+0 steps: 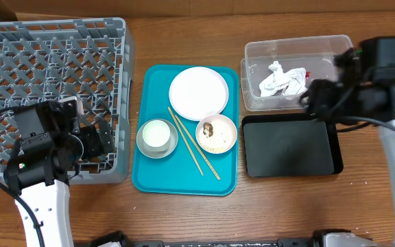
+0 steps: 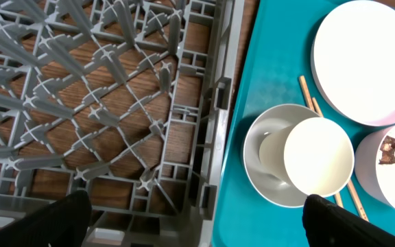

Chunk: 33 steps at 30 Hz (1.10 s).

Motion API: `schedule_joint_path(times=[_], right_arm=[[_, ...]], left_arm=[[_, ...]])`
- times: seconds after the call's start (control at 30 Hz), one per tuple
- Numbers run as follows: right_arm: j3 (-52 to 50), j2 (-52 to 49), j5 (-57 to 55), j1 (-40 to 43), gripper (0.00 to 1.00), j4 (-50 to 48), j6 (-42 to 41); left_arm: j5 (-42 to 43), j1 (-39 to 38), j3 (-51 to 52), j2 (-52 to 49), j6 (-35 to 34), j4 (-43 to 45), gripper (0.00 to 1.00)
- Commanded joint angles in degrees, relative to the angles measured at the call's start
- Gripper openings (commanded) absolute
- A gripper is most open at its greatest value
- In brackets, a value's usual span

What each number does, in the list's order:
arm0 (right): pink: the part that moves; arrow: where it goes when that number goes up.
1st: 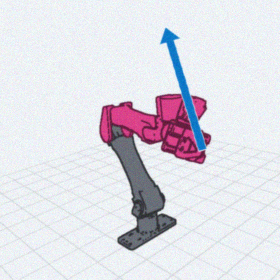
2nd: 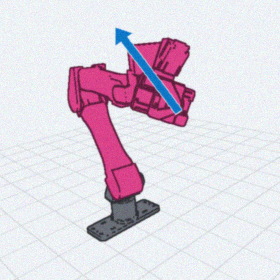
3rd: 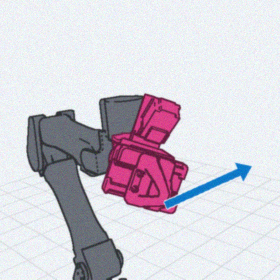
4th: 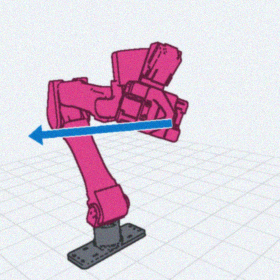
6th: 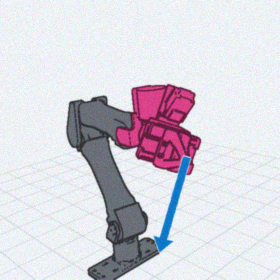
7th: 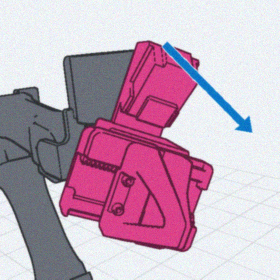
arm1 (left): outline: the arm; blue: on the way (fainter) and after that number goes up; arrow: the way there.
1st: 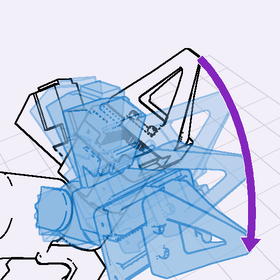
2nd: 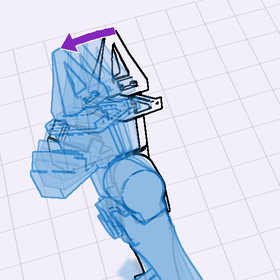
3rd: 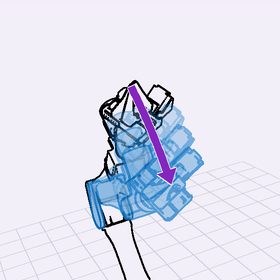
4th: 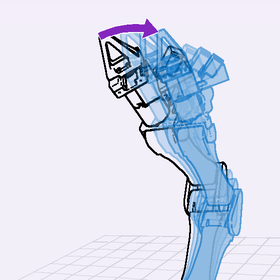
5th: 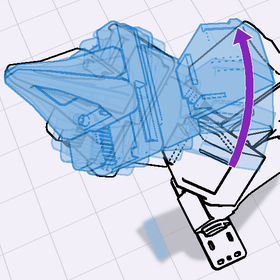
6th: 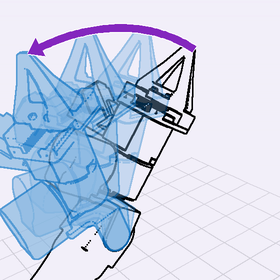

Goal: Sort waste into correct bins and load items into the dishwasher
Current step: 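Grasp the small rice bowl with the right gripper and lift it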

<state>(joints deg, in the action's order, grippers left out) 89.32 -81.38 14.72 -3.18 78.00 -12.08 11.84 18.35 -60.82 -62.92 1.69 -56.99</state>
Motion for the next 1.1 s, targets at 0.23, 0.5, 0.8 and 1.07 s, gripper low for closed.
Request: schedule_joint_path(times=[0.23, 0.5, 0.8, 1.07], right_arm=[[-6.5, -7.4, -2.6, -24.5, 0.61, -13.1, 1.6], [-6.5, -19.5, -6.1, -36.5, 0.54, -23.7, 1.2], [-6.5, -29.3, -6.2, -39.7, 0.39, -30.4, -2.6], [-6.5, -34.9, -7.2, -39.7, 0.32, -31.9, -5.8]], left_arm=[[0.9, -0.4, -1.1, -0.3, 0.9, 0.3, 1.00], [0.9, -0.4, -1.1, -0.3, 0.9, 0.3, 1.00], [0.9, -0.4, -1.1, -0.3, 0.9, 0.3, 1.00], [0.9, -0.4, -1.1, -0.3, 0.9, 0.3, 1.00]])
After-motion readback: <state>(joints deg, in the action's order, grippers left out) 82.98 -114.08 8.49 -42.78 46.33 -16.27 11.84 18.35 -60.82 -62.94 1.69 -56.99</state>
